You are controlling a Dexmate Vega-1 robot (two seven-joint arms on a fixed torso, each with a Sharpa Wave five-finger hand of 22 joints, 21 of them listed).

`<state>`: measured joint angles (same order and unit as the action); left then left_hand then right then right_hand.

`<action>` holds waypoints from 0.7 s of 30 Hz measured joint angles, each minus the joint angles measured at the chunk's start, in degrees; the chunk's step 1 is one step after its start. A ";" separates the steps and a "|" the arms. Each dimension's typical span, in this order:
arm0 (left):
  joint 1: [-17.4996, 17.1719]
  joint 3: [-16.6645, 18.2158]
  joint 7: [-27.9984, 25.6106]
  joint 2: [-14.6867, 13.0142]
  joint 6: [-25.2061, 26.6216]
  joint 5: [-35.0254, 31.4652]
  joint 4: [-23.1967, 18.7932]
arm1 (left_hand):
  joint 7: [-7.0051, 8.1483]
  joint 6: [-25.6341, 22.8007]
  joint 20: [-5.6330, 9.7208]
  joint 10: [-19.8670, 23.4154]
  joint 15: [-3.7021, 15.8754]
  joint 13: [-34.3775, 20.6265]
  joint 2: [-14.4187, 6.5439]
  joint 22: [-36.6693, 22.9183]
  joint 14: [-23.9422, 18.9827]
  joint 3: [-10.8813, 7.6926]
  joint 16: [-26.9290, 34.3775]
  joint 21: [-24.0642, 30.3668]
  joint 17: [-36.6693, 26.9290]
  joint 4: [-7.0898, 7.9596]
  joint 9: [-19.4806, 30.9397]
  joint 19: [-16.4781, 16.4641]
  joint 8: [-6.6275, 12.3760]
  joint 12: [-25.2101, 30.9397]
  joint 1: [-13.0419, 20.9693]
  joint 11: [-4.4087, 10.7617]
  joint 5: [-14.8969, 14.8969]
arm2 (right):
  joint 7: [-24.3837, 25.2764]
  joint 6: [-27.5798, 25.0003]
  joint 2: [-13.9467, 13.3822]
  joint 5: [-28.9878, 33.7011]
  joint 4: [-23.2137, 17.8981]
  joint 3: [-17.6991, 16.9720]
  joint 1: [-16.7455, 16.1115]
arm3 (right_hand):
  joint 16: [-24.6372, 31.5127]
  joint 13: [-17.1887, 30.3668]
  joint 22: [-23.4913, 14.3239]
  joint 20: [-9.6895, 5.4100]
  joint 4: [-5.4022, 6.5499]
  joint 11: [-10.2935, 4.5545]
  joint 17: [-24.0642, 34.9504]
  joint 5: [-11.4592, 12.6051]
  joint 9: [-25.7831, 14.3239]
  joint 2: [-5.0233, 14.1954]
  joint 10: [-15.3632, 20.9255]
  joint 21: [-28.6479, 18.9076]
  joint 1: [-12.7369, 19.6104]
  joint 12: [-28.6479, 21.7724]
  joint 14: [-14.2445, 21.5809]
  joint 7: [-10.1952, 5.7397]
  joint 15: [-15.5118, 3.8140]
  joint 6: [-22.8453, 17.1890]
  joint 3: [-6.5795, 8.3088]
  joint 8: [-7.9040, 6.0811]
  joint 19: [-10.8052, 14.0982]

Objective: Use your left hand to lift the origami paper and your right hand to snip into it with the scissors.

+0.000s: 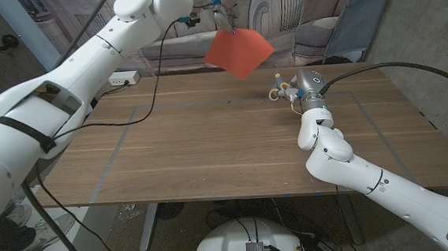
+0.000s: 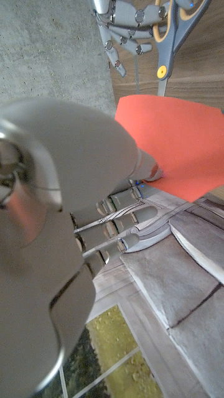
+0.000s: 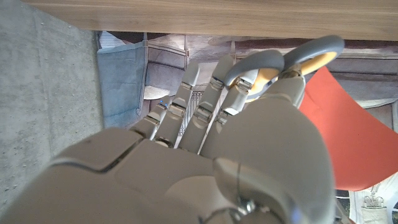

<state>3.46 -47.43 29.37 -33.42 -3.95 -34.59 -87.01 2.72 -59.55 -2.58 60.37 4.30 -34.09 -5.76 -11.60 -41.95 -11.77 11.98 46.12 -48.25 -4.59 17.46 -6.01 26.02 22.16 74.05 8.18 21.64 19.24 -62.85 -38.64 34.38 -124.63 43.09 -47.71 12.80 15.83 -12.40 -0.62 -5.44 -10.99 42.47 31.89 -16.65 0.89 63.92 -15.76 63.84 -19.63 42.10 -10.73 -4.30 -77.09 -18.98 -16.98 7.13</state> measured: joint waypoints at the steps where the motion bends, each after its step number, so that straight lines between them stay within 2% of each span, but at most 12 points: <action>1: -0.04 0.03 -0.06 -0.01 -0.10 0.03 0.07 | 0.00 0.00 0.00 0.00 0.00 0.25 0.00 0.00 0.00 0.00 0.00 0.00 -0.14 0.00 0.00 0.00 -0.30 -0.17 0.00 0.00 -0.34 | 0.08 -0.24 -0.05 -0.04 -0.09 0.05 0.06 | 0.00 0.00 0.00 0.00 0.00 0.00 0.00 0.00 0.00 0.00 0.00 0.00 0.00 0.00 -0.01 0.00 -0.01 0.00 0.00 -0.07 0.00; 3: -0.12 0.11 -0.13 -0.02 -0.34 0.29 0.32 | 0.00 0.00 0.00 0.00 0.00 0.76 -0.57 0.00 0.00 0.19 0.00 0.00 -0.20 -0.19 0.01 0.00 -0.69 -0.63 0.57 0.00 -0.97 | 0.22 -0.71 -0.19 -0.14 -0.27 0.17 0.18 | 0.00 0.00 0.00 0.00 0.00 0.00 0.00 0.00 0.01 0.00 0.01 0.00 0.00 0.00 0.09 0.00 0.09 0.00 0.00 -0.21 0.00; 6: -0.12 0.21 -0.04 -0.10 -0.39 0.48 0.68 | -0.17 1.91 0.12 -0.03 -0.23 2.54 -0.91 0.00 1.46 0.73 -0.69 0.00 0.54 0.26 0.02 0.31 -2.63 -2.52 0.88 0.03 -2.85 | 0.52 -1.59 -0.36 -0.37 -0.60 0.50 0.43 | 0.00 0.00 0.00 0.00 0.00 0.00 0.00 -0.35 0.01 0.00 0.02 0.00 0.00 0.00 0.09 0.00 0.09 0.00 0.00 -0.21 0.00; 9: -0.08 0.04 0.12 -0.34 -0.45 -0.10 0.78 | 0.59 6.13 -0.72 -2.14 -0.58 4.01 -1.89 0.00 4.20 1.81 -1.62 0.00 2.51 1.35 -1.86 1.49 -5.62 -4.99 -0.50 2.14 -4.83 | 0.95 -2.42 -0.60 -0.75 -0.88 0.87 0.81 | 0.00 0.00 0.00 0.00 0.00 -0.01 0.00 -0.40 0.02 0.00 0.03 0.00 0.00 0.00 0.09 0.00 0.09 0.00 0.00 -0.21 0.00; 10: -0.02 -0.12 0.16 -0.38 -0.45 -0.27 0.79 | 0.94 7.27 -0.92 -3.29 -0.67 4.42 -1.31 0.00 5.04 2.18 -1.63 0.00 3.17 1.73 -2.41 1.84 -6.54 -5.64 -1.60 2.96 -5.27 | 1.00 -2.55 -0.63 -0.85 -0.90 0.92 0.86 | 0.00 0.00 0.00 0.00 0.00 -0.01 0.00 -0.40 0.03 0.00 0.05 0.00 0.00 0.00 0.09 0.00 0.09 0.00 0.00 -0.21 0.00; 11: 0.03 -0.31 0.32 -0.42 -0.46 -0.82 0.78 | 1.05 8.62 -0.97 -4.67 -0.80 4.84 -0.66 0.00 6.01 2.69 -1.63 0.00 3.87 2.24 -2.91 2.22 -7.47 -6.27 -2.62 3.04 -5.68 | 1.07 -2.75 -0.71 -0.95 -1.03 1.09 1.05 | 0.00 0.00 0.00 0.00 0.00 0.03 0.00 -0.40 0.03 0.00 0.16 0.00 0.00 0.03 0.09 0.00 0.09 0.00 0.00 -0.21 0.00; 16: 0.37 -0.85 1.01 -0.69 -0.45 -1.83 0.85 | 0.51 17.81 -2.47 -15.18 -1.42 7.50 1.99 0.01 13.35 5.26 -2.07 0.00 8.42 4.48 -4.83 4.96 -13.02 -10.99 -7.45 2.13 -6.62 | 1.36 -3.61 -1.06 -1.57 -1.18 1.72 1.88 | 0.00 0.00 0.00 0.01 0.00 0.03 0.00 -0.40 0.05 0.00 0.17 0.00 0.00 0.04 0.09 0.00 0.09 -0.01 0.00 -0.20 0.00; 21: 0.44 -1.32 0.92 -1.08 -0.30 -4.14 0.82 | -0.03 26.41 -3.69 -25.40 -1.75 9.60 2.76 0.01 20.45 6.97 -2.10 -0.79 12.72 5.86 -5.23 6.99 -15.44 -12.22 -9.29 0.33 -6.35 | 1.45 -4.42 -1.25 -2.09 -1.19 2.38 2.73 | 0.00 0.00 0.00 0.01 0.00 0.03 0.00 -0.40 0.04 0.00 0.18 0.00 0.00 0.18 0.09 0.01 0.09 -0.01 0.00 -0.20 -0.01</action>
<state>3.91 -48.75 30.28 -34.50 -4.25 -38.74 -86.19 2.69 -33.14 -6.27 34.96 2.55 -24.49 -2.99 -11.60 -21.50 -4.80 9.88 45.33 -35.53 1.27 12.23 0.98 10.58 9.94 64.76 8.51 15.29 20.70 -67.27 -39.89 32.29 -125.82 45.47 -44.97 12.80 15.83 -12.40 -0.62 -5.44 -10.96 42.47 31.48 -16.61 0.89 64.10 -15.76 63.83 -19.45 42.19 -10.73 -4.21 -77.09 -18.98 -17.18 7.13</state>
